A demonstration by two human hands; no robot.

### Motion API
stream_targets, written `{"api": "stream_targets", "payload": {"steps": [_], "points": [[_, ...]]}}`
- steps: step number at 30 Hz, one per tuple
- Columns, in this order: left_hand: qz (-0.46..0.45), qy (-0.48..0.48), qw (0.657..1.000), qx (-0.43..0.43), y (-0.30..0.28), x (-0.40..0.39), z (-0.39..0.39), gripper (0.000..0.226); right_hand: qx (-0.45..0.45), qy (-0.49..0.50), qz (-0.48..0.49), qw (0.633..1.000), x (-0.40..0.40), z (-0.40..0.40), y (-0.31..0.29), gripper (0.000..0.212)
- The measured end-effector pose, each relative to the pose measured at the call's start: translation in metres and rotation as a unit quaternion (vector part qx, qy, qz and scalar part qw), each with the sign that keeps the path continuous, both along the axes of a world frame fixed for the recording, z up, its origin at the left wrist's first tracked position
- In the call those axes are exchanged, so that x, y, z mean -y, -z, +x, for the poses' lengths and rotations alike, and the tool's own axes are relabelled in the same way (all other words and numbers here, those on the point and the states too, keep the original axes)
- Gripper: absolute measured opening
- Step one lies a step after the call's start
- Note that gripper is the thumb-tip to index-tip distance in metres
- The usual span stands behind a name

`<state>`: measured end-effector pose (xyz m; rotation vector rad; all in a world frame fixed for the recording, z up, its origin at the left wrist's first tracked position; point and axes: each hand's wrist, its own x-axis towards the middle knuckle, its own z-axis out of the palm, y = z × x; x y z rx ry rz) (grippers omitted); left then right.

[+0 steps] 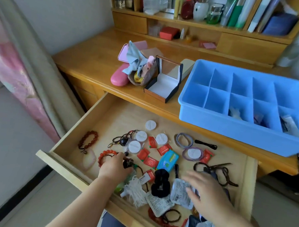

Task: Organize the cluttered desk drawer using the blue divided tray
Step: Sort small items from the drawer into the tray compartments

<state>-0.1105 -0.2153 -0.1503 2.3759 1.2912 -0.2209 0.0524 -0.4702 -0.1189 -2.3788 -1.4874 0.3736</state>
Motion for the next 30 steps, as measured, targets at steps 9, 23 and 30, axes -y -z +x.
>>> {"api": "stream_targets", "payload": {"steps": [9,23,30], "points": [[0.027,-0.106,0.986,0.125,-0.013,-0.021,-0.014,0.027,-0.002,-0.063,-0.096,0.993,0.017,-0.02,0.037,0.058],[-0.059,0.117,0.988,-0.085,-0.031,-0.002,-0.018,0.037,-0.064,0.009,0.021,0.998,-0.01,-0.034,0.016,0.033],[-0.375,0.026,0.872,0.313,-0.078,0.063,0.01,0.025,-0.554,0.191,0.145,0.797,-0.039,-0.044,-0.033,0.03]]}}
